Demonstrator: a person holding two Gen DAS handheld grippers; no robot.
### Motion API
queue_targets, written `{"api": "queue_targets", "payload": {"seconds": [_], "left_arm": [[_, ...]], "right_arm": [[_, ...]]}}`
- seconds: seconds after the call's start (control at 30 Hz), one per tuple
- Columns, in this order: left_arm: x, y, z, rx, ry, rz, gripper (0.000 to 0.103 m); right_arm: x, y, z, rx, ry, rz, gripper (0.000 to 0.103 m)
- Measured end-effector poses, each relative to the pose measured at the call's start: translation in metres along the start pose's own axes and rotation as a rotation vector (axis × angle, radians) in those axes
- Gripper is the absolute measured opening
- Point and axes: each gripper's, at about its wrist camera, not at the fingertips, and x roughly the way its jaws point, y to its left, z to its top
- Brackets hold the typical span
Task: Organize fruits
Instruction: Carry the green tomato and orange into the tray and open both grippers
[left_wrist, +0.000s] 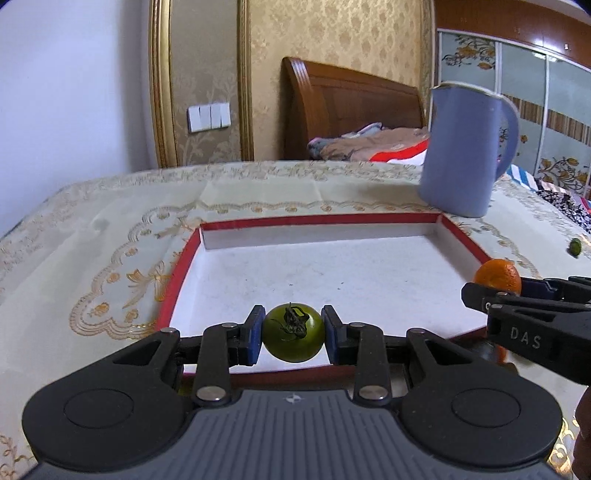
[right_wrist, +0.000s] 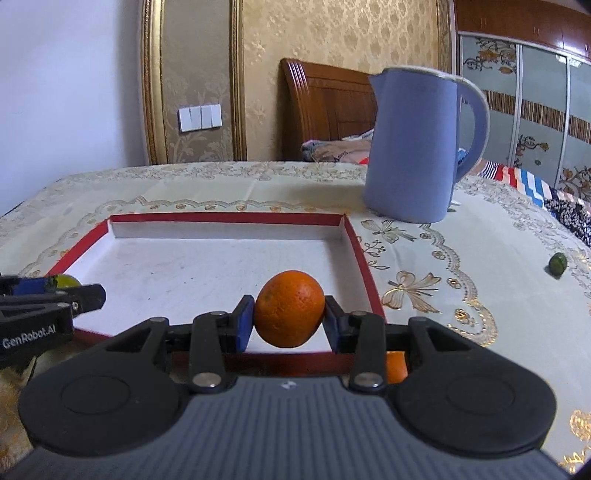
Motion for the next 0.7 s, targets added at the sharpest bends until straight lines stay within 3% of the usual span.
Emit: {"api": "queue_targets", "payload": {"seconds": [0.23, 0.43, 0.7], "left_arm": [[0.032, 0.000, 0.009, 0.006, 0.032, 0.056, 0.032], [0.060, 0.010, 0.014, -0.031, 0.097, 0.053, 0.032], [0.070, 0.008, 0.014, -0.026, 0.100, 0.070, 0.032]], "right_arm": [[0.045, 0.004, 0.013, 0.000, 0.066, -0.007, 0.037], [0.076, 0.004, 0.019, 0.009, 0.115, -0.021, 0.037], [0.084, 0.007, 0.021, -0.001, 0.108, -0.021, 0.037]]}}
